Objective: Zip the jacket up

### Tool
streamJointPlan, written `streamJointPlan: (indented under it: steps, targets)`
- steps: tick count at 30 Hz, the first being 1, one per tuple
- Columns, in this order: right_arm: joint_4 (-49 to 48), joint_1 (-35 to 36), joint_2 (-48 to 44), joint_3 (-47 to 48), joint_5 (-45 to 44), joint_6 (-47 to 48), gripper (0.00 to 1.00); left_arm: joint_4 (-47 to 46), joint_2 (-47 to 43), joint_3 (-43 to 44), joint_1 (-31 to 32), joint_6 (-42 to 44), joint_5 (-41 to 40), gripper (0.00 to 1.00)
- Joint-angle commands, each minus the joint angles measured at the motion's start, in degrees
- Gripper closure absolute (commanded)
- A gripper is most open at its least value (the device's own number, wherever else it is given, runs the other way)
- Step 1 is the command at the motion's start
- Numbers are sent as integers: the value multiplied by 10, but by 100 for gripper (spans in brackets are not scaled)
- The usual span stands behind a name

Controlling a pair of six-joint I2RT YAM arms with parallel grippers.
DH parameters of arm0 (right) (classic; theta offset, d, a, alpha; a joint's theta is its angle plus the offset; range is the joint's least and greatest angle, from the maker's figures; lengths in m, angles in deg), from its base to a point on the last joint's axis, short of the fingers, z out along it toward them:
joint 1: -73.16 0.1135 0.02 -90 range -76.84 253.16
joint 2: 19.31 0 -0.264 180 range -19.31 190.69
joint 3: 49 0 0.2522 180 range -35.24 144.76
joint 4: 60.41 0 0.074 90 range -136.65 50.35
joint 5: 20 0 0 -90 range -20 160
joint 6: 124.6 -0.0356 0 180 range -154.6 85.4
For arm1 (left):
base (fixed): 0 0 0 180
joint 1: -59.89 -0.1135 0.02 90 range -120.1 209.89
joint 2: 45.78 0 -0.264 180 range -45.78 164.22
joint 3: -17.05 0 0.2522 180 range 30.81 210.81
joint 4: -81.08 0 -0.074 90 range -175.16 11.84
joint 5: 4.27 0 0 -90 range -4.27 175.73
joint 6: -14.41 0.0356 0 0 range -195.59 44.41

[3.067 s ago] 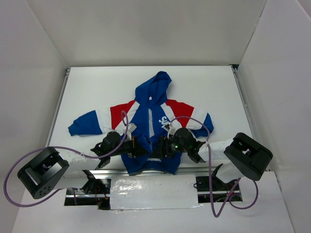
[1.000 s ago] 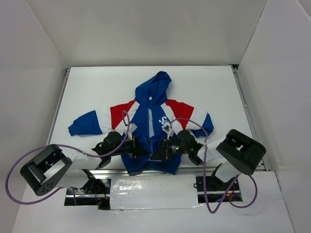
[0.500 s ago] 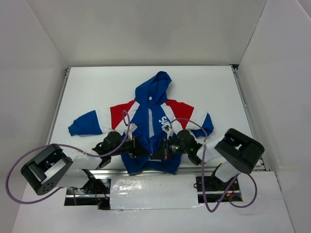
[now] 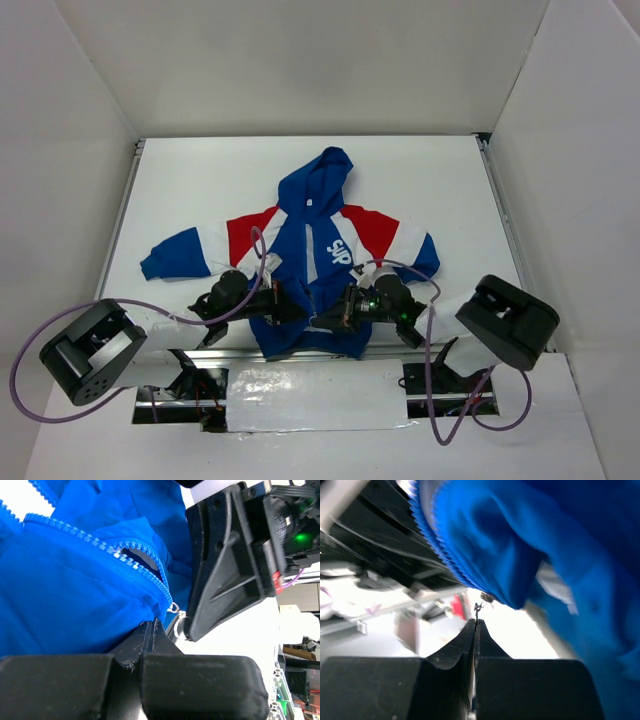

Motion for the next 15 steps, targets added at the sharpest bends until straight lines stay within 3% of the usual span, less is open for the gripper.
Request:
streamJointPlan:
  steps: [1,3,6,12,15]
  targets:
    - [66,10,-70,8,-47,-116,100,-26,-17,0,-1,27,11,100]
    - [188,14,-112,36,-63,-135,100,-29,-19,-1,-1,27,12,100]
    - [262,19,-151,64,-89,-143,100,-29,-17,0,-1,30,16,100]
    - [343,14,-166,103,-136,-163,100,-65,-7,-8,-1,27,40,100]
    - [317,7,-136,103,-121,-187,100,-82,-9,-12,1,25,62,100]
